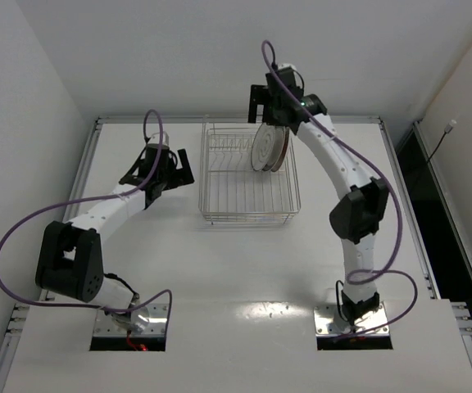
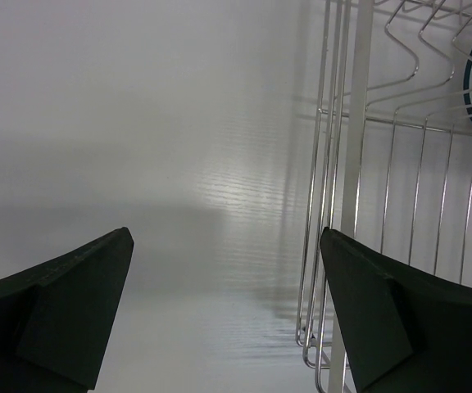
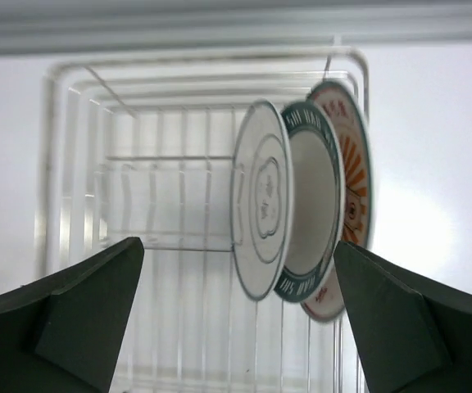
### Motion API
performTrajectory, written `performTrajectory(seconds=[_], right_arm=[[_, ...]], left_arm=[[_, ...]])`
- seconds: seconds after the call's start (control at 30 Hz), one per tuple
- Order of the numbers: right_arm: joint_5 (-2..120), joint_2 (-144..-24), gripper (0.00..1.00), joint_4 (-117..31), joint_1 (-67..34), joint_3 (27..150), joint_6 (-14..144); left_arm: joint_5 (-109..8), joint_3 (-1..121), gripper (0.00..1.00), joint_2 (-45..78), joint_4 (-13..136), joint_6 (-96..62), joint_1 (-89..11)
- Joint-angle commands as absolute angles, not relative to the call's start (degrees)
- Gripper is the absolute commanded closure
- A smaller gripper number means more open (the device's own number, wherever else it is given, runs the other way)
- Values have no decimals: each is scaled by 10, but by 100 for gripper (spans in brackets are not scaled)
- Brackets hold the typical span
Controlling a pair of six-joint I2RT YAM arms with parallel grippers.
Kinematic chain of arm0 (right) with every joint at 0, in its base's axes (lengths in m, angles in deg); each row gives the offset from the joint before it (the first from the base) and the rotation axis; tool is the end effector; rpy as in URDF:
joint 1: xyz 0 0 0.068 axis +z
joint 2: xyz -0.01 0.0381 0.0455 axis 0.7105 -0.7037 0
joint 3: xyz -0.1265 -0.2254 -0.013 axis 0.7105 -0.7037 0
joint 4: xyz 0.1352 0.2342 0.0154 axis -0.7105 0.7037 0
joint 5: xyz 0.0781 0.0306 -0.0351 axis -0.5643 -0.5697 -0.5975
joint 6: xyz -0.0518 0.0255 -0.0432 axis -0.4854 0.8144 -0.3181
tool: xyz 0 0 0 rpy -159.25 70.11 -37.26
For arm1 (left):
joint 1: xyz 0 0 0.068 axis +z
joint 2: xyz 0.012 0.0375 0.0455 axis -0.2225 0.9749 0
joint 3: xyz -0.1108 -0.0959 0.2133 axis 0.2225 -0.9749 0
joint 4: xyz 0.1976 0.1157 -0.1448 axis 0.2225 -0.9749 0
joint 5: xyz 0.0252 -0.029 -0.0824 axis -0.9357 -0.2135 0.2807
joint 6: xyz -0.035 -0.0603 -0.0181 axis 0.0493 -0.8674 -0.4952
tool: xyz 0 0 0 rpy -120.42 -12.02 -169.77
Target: Load the plates into the dish rack
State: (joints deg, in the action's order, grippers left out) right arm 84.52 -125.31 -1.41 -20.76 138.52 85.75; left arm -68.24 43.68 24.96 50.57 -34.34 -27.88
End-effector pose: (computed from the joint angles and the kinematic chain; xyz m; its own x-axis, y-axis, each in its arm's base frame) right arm 0.4685 0.1935 0.3174 -0.5861 0.2159 -0.7809 0.1061 0.9760 0.1903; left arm 0.3425 -0.0820 0.2145 -0.5710 -0.3477 -0.7437 -0.1708 0.9364 -0.3066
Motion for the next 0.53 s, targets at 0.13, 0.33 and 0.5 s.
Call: performTrajectory(seconds=[0.13, 0.33, 0.5], right_arm=[[770, -1046, 0, 10, -215, 1408, 836], [762, -925, 0, -69, -226, 1285, 800], [788, -945, 0, -8, -238, 1334, 795]], left_arm=[[-713, 436, 2, 254, 528, -332, -279], [-726, 436, 2, 266, 528, -332, -279], [-731, 415, 2, 245, 544, -327, -292]])
